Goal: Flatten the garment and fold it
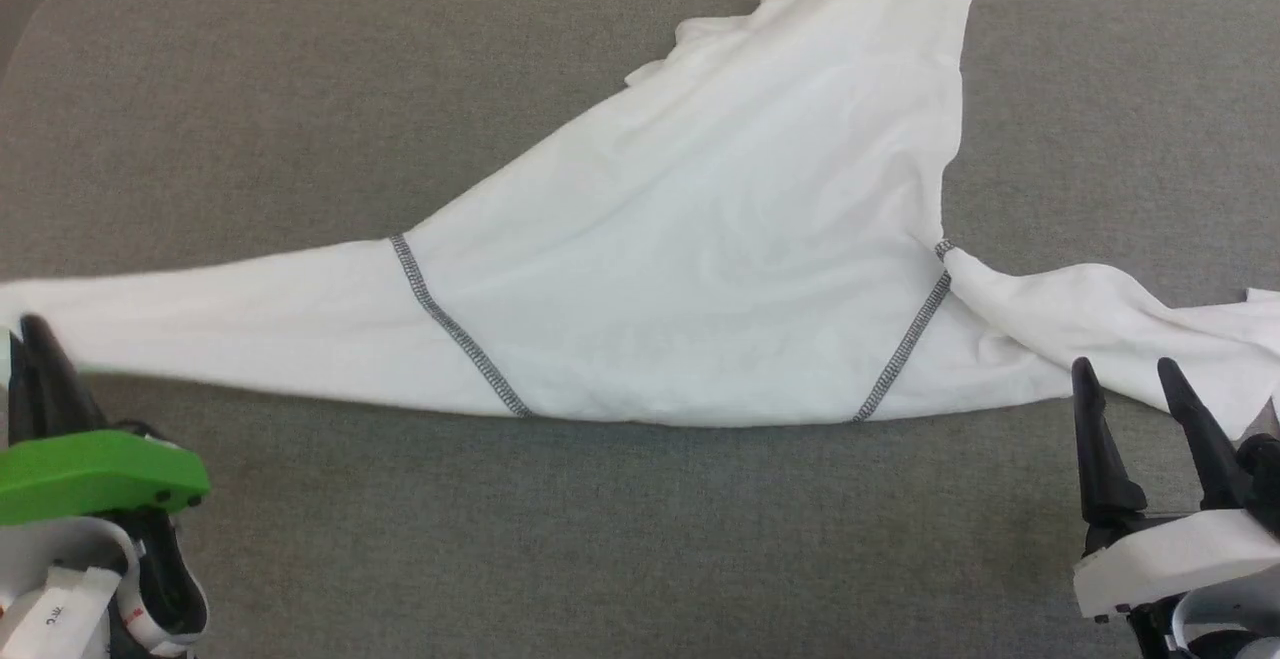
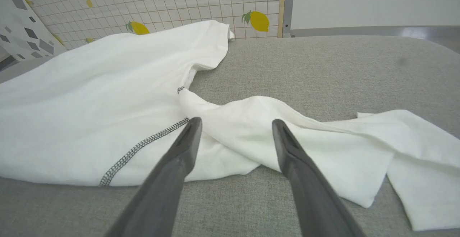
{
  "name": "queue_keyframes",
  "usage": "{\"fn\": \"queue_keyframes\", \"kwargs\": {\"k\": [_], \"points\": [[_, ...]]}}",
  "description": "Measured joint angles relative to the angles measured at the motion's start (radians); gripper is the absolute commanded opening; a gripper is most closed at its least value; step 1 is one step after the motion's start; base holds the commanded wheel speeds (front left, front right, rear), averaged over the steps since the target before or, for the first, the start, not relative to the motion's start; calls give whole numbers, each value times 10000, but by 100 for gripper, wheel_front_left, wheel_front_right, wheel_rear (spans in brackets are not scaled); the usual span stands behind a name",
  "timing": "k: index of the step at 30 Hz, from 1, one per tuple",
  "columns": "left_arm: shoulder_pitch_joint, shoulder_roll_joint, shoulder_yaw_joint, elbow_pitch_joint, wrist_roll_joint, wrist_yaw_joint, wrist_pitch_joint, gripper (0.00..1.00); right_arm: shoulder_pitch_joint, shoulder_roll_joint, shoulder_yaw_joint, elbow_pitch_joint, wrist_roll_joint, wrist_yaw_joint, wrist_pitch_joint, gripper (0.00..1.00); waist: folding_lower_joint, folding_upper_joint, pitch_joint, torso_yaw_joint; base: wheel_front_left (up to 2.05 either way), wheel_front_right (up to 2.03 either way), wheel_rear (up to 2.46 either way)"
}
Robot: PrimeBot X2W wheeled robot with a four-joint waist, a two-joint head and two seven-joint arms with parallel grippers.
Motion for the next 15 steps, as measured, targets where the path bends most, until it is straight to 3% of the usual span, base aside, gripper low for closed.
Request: {"fn": "queue_keyframes", "kwargs": {"k": [6, 7, 8, 9, 12, 15], "points": [[363, -299, 111, 1879, -362, 35, 96, 2, 0, 0, 15, 4, -63, 0, 92, 100, 0, 0, 26, -88, 0, 0, 0], [360, -412, 75, 2015, -470, -46, 42, 48, 0, 0, 15, 4, -82, 0, 109, 100, 0, 0, 8, -99, 0, 0, 0], [356, -462, 38, 2065, -516, -121, -63, 81, 1, 0, 17, 13, -84, 0, 148, 100, 0, 0, -12, -105, 0, 0, 0], [343, -495, 2, 2094, -522, -232, -226, 100, 4, 0, 15, 23, -84, 0, 165, 100, 0, 0, -44, -111, 0, 0, 0], [249, -491, -236, 1902, -522, -727, -807, 100, 27, 0, 19, 44, -84, 0, 178, 100, 0, 0, -163, -120, 0, 0, 0], [70, -418, -859, 1114, -295, -1595, -1503, 100, 77, 0, 36, 54, -84, 0, 198, 100, 0, 0, -301, -124, 0, 0, 0]]}}
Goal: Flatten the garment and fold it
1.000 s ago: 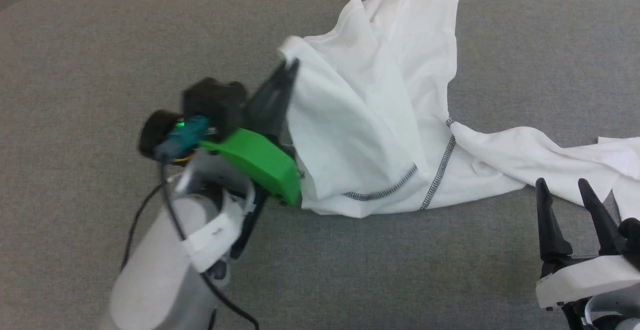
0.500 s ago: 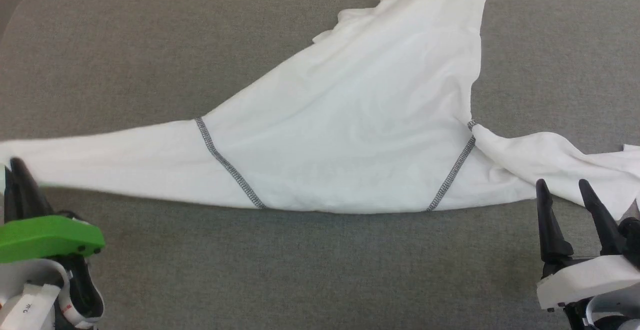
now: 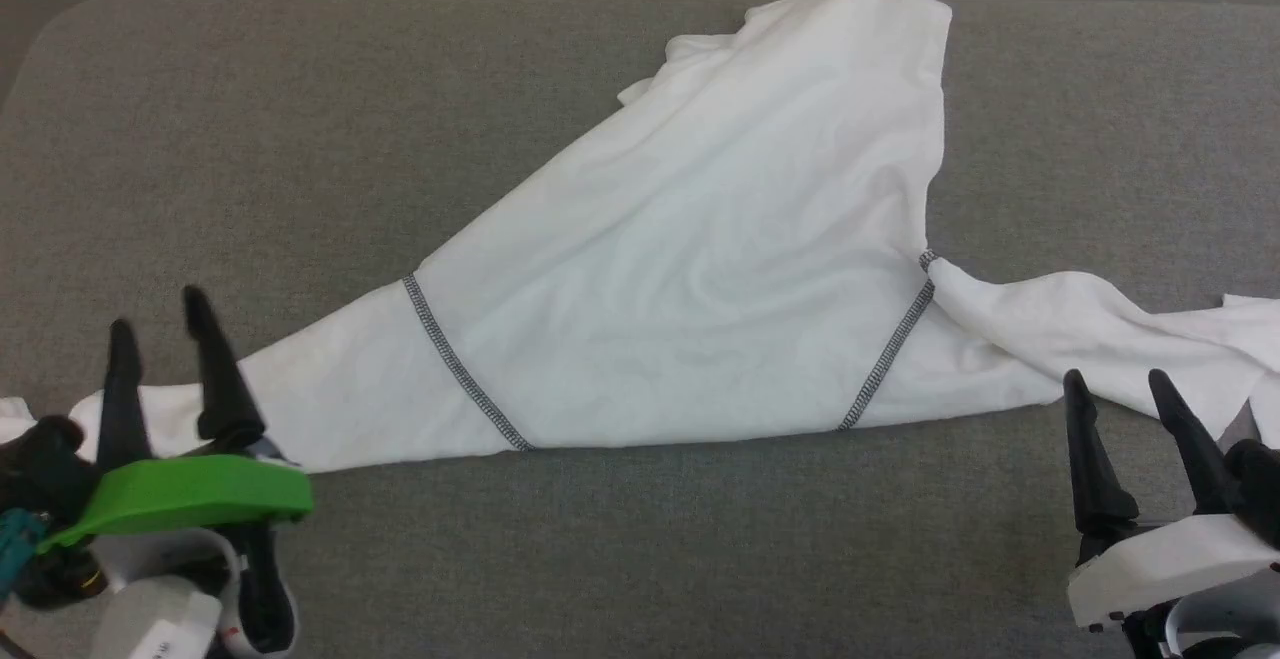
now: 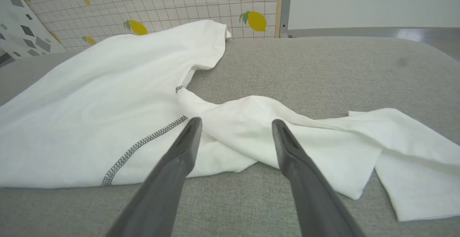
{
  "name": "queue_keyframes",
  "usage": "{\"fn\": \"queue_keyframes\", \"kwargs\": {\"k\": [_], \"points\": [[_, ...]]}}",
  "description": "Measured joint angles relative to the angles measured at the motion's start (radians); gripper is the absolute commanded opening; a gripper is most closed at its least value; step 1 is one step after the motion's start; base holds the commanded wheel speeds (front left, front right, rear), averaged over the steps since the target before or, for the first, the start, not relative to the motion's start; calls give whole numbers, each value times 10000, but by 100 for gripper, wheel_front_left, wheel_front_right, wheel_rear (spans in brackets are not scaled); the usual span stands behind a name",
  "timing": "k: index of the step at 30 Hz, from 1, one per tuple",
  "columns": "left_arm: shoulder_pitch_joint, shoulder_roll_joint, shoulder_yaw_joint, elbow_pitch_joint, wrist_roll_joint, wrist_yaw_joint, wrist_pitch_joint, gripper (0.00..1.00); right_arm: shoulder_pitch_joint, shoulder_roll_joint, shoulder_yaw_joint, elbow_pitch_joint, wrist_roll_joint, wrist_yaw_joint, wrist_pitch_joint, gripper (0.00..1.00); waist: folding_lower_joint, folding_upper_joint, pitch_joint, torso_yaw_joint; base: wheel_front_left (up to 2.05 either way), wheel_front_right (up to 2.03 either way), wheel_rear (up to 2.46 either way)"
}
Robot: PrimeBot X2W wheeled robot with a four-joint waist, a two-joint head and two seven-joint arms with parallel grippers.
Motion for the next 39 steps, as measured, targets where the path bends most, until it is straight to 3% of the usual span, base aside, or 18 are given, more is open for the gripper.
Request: {"fn": "queue_keyframes", "kwargs": {"k": [2, 5, 10, 15, 20, 23, 34, 35, 36, 37, 39], "points": [[-130, 69, -656, -570, 355, -485, -127, 100, 62, 0, 33, 2, 2, 0, 12, 100, 0, 0, -93, -8, 0, 0, 0], [-302, 219, -1281, -957, 911, -669, -36, 100, 131, 0, 67, 4, 2, 0, 12, 100, 0, 0, -171, -9, 0, 0, 0], [-1448, 696, -2176, -1039, 1593, -934, 1020, 100, 129, 2, 130, -35, 2, 0, 59, 100, 0, 0, -76, -37, 0, 0, 0], [-3067, 980, -3244, -79, 1956, -1630, 2592, 100, 114, 2, 245, -100, 2, 0, 102, 100, 0, 0, 217, -148, 0, 0, 0], [-4618, 1162, -4090, 1390, 1605, -2951, 4224, 100, -67, 2, 251, -159, -2, 0, 146, 100, 0, 0, 620, -336, 0, 0, 0], [-5476, 1279, -4426, 2128, 1137, -3394, 5179, 100, -184, 0, 247, -190, -4, 0, 146, 100, 0, 0, 886, -471, 0, 0, 0], [-6938, 2125, -5242, 3952, 44, -3645, 8134, 100, -579, -38, 370, -161, 8, 0, 136, 100, 0, 0, 1883, -1098, 0, 0, 0], [-6999, 2159, -5267, 3939, -36, -3647, 8289, 87, -593, -46, 368, -146, 15, 0, 117, 100, 0, 0, 1939, -1149, 0, 0, 0], [-7106, 2213, -5279, 3900, -219, -3647, 8473, 24, -611, -52, 372, -132, 15, 0, 77, 100, 0, 0, 1998, -1207, 0, 0, 0], [-7203, 2261, -5275, 3833, -382, -3647, 8533, 0, -633, -56, 370, -113, 15, 0, 52, 100, 0, 0, 2057, -1255, 0, 0, 0], [-7315, 2322, -5352, 3751, -399, -3649, 8542, 0, -716, -56, 374, -44, 15, 0, 50, 100, 1, 0, 2141, -1331, 0, 0, 0]]}}
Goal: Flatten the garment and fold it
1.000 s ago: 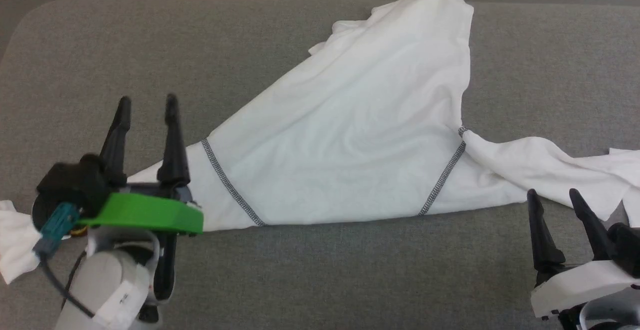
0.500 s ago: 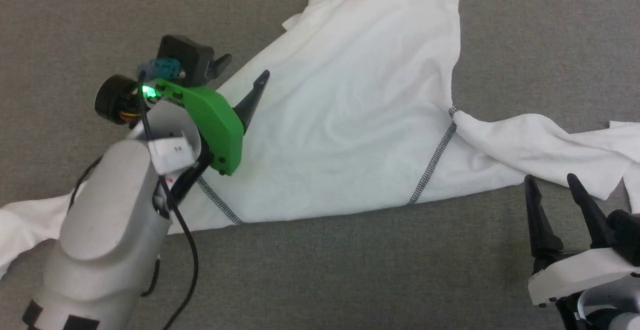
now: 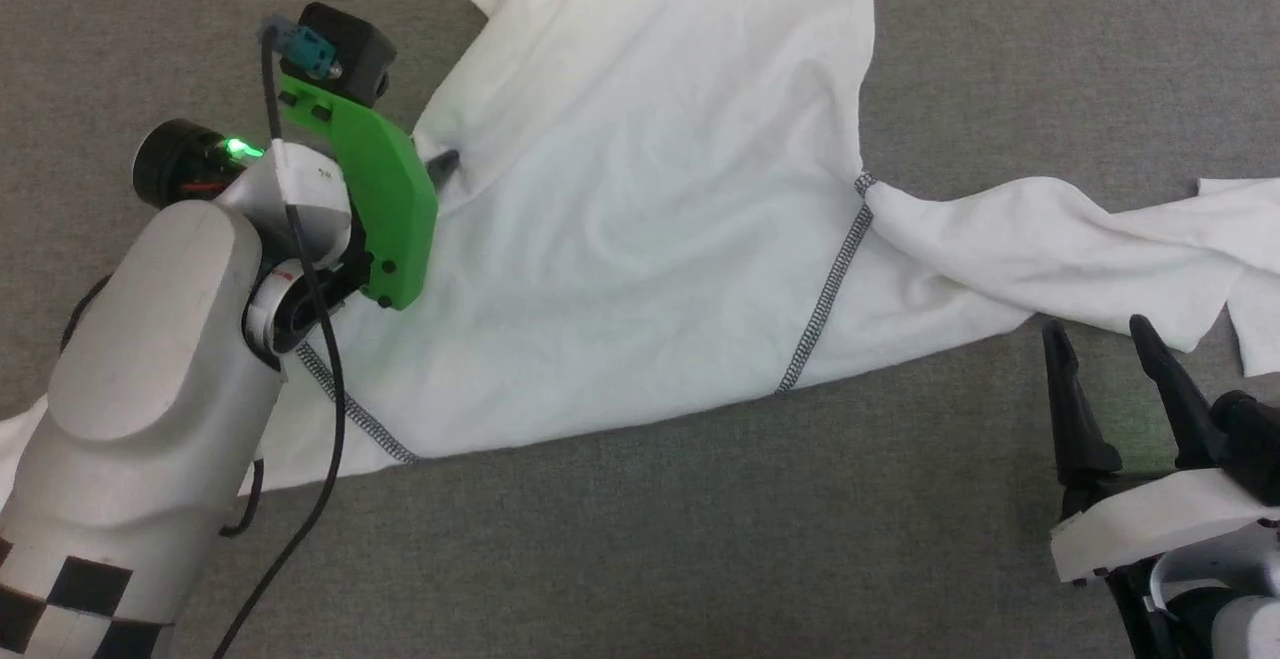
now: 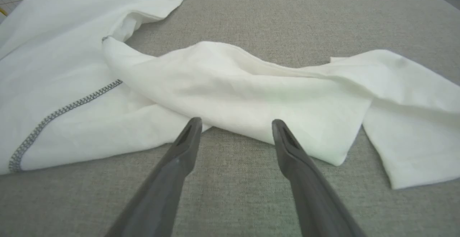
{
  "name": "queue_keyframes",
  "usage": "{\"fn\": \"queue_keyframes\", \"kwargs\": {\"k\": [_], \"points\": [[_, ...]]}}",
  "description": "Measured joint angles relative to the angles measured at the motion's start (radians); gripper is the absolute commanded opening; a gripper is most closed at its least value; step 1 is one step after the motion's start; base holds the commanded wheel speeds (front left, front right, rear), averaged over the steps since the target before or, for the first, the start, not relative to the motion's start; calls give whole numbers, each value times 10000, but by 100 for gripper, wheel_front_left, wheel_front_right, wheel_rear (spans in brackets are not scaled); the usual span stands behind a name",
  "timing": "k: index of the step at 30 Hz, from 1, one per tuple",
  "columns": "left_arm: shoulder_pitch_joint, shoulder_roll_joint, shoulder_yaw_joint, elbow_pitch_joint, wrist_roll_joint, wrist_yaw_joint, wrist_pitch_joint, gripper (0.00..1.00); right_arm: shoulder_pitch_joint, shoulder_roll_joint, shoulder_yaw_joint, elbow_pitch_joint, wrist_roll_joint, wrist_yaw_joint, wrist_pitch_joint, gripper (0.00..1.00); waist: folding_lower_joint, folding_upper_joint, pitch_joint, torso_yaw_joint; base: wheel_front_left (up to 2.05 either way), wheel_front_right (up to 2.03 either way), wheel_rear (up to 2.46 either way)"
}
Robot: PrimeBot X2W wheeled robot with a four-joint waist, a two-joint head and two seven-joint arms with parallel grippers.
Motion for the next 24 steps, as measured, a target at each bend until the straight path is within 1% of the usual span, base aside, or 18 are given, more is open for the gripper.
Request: {"fn": "queue_keyframes", "kwargs": {"k": [3, 6, 8, 11, 14, 16, 18, 20, 21, 24], "points": [[-104, 63, -59, -23, 46, -6, -198, 0, -72, 0, 52, 65, 2, 0, -2, 100, 0, 0, 51, -79, 0, 0, 0], [-230, 73, 58, 6, 107, 13, -616, 0, -174, 4, 96, 96, 6, 0, -10, 100, 0, 0, 32, -109, 0, 0, 0], [-488, 35, 282, -25, 128, 178, -1035, 0, -197, 2, 86, 94, 15, 0, -15, 100, 0, 0, 29, -111, 0, 0, 0], [-945, -75, 729, -59, 151, 598, -1613, 0, -196, -10, 58, 79, 17, 0, -77, 100, 0, 0, 81, -119, 0, 0, 0], [-1394, -25, 1124, 29, 391, 1085, -2056, 0, -196, -21, 44, 35, 31, 0, -84, 100, 0, 0, 203, -155, 0, 0, 0], [-1666, 81, 1394, 138, 681, 1478, -2405, 0, -196, -29, 46, -13, 35, 0, -84, 100, 0, 0, 314, -192, 0, 0, 0], [-1936, 221, 1645, 247, 1020, 2006, -2932, 0, -203, -56, 17, -58, 38, 0, -84, 100, 0, 0, 473, -241, 0, 0, 0], [-2131, 301, 1852, 416, 1327, 2414, -3382, 0, -233, -90, -2, -81, 73, 0, -84, 100, 0, 0, 637, -286, 0, 0, 0], [-2220, 336, 1871, 516, 1446, 2533, -3578, 0, -268, -115, -2, -84, 79, 0, -84, 100, 0, 0, 732, -312, 0, 0, 0], [-2304, 293, 1848, 911, 1526, 2685, -3866, 0, -434, -167, 25, -75, 94, 0, -92, 100, 0, 0, 1004, -395, 0, 0, 0]]}}
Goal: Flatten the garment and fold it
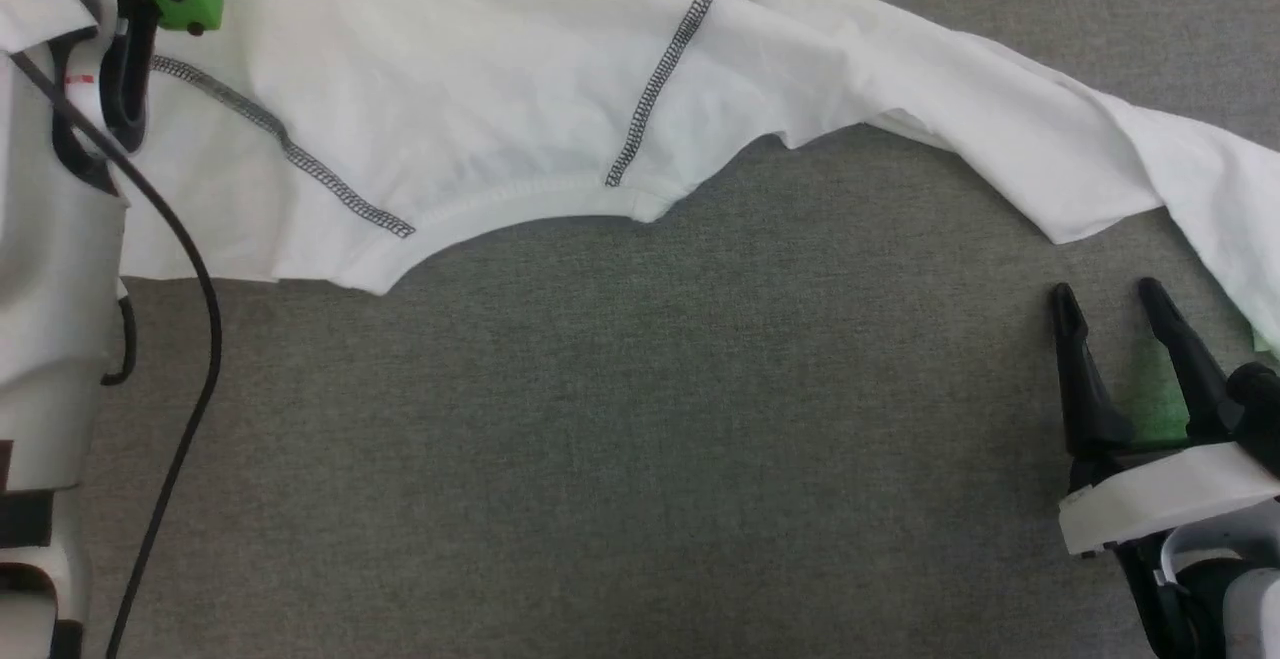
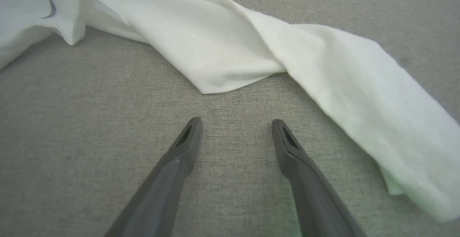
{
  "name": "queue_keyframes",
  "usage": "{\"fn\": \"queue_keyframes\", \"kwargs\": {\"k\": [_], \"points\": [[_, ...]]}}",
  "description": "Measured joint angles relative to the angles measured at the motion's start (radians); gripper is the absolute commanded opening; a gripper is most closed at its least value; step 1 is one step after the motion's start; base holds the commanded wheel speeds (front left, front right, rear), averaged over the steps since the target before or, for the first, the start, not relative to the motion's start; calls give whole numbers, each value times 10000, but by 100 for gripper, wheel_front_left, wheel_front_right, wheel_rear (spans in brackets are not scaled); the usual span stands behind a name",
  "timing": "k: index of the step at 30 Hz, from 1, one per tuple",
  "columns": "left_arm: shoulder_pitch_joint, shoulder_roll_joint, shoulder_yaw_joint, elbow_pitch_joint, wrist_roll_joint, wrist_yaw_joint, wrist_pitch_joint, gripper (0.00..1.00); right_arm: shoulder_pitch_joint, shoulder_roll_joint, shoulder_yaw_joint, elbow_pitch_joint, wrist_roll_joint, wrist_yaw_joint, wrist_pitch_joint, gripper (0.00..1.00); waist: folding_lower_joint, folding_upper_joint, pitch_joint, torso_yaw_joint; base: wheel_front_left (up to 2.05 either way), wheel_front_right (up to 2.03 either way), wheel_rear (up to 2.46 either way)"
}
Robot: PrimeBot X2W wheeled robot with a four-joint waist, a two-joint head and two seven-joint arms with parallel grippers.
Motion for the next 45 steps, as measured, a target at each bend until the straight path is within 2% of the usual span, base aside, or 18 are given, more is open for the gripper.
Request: {"fn": "queue_keyframes", "kwargs": {"k": [1, 2, 7, 10, 15, 18, 20, 24, 27, 29, 34, 37, 40, 45], "points": [[2, -25, -42, 163, 31, 25, -69, 42, -53, -10, 19, -6, 2, 0, -13, 100, 0, 0, 94, -32, 0, 0, 0], [2, -50, -61, 265, 81, 63, -173, 100, -103, -15, 29, -4, 10, 0, -59, 100, 0, 0, 164, -58, 0, 0, 0], [0, -330, -88, 759, 194, 123, -915, 100, -291, -19, 59, 58, 13, 2, -140, 100, 1, 0, 366, -215, 0, 0, 0], [0, -502, -100, 708, 142, -176, -1592, 100, -310, -21, 46, 171, 12, 0, -171, 100, 1, 0, 250, -227, 0, 0, 0], [299, -769, -153, -276, -125, -598, -2823, 100, -200, -17, 38, 303, 8, 0, -169, 100, 0, 0, -208, -149, 0, 0, 0], [1242, -915, -123, -1321, -318, -637, -3400, 100, 2, 8, 36, 322, -6, 0, -161, 100, 0, 0, -607, -40, 0, 0, 0], [2091, -911, -105, -2079, -349, -535, -3710, 100, 156, 33, 36, 313, -10, 0, -150, 100, -1, 0, -887, 35, 0, 0, 0], [4257, -869, -115, -3685, -345, -65, -4251, 100, 509, 102, 19, 236, -36, 2, -65, 100, -1, 0, -1505, 193, 0, 0, 0], [5986, -909, -88, -4571, -290, 514, -4658, 100, 755, 155, 13, 171, -59, 0, 21, 100, -1, 0, -1952, 315, 0, 0, 0], [7597, -1055, -107, -5172, -265, 993, -4989, 100, 988, 186, 15, 121, -109, 0, 102, 100, -1, 0, -2371, 446, 0, 0, 0], [9747, -1584, -178, -5574, -171, 1601, -5348, 100, 1366, 199, 27, 50, -109, 0, 159, 100, -2, 0, -2952, 738, 0, 0, 0], [10523, -1973, -146, -5584, -82, 1789, -5409, 100, 1436, 207, 84, -31, -111, 0, 247, 100, -2, 0, -3149, 997, 0, 0, 0], [10843, -2282, -65, -5614, -59, 1758, -5423, 100, 1418, 165, 182, -169, -213, 0, 395, 100, -2, 0, -3284, 1267, 0, 0, 0], [10849, -2449, 88, -5685, 387, 1459, -5451, 100, 607, -721, 786, -435, -362, 0, 966, 100, -2, 0, -3340, 1690, 0, 0, 0]]}}
